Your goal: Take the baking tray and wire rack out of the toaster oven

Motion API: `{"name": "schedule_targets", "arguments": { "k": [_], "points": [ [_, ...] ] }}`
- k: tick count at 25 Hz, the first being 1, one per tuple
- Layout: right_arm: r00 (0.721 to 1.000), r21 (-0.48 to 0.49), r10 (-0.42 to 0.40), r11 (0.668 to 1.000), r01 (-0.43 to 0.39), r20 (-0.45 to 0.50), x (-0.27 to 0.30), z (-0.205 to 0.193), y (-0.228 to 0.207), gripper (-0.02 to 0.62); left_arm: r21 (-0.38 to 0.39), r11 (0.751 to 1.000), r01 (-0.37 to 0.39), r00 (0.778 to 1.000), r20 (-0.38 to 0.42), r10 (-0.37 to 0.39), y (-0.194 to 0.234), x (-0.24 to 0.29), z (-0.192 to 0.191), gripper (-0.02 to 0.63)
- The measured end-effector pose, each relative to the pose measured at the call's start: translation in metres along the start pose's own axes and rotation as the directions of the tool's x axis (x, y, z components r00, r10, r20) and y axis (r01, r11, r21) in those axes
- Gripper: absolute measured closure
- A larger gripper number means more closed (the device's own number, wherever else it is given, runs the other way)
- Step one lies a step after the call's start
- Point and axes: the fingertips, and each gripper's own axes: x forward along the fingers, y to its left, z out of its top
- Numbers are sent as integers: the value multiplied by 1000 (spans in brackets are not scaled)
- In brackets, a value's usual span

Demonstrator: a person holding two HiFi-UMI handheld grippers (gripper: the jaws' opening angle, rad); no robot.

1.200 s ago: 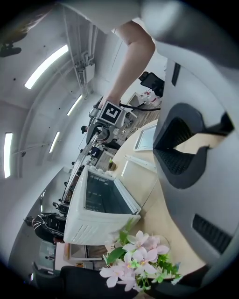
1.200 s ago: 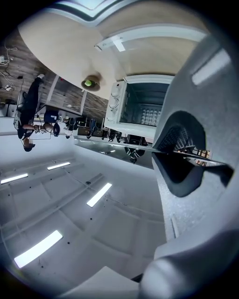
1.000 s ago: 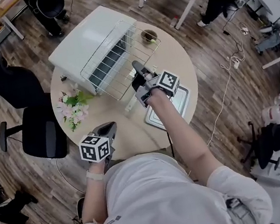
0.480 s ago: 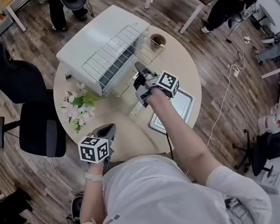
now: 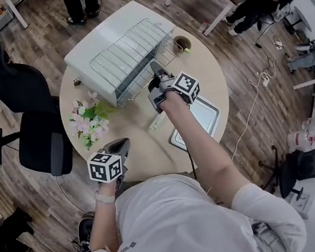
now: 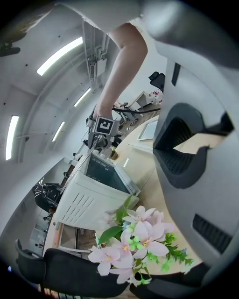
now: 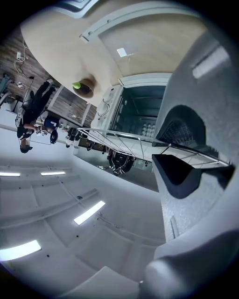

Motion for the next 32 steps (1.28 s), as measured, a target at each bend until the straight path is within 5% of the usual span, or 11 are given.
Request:
{"name": "schedule_targets", "arguments": {
  "k": [10,16,19,25,32],
  "points": [
    [1000,-48,-8,999,7,-26,39,-1,5,549,-34,999,-12,1000,1,12,16,3,-2,607],
    [996,-204,-80,977,71,-39,45,-3,5,528,-39,999,-20,1000,-1,20,22,3,0,607],
    [991,-214,-119,971,105,-56,45,-4,-2,446,-34,999,-19,1000,-6,18,20,6,1,607],
    [992,-217,-84,974,61,-96,34,-10,-2,387,-26,999,-21,1000,-5,21,12,5,3,607],
    [995,-189,13,981,-33,-104,6,-24,10,395,-41,999,-28,1000,-8,28,6,4,-13,607]
  ]
}}
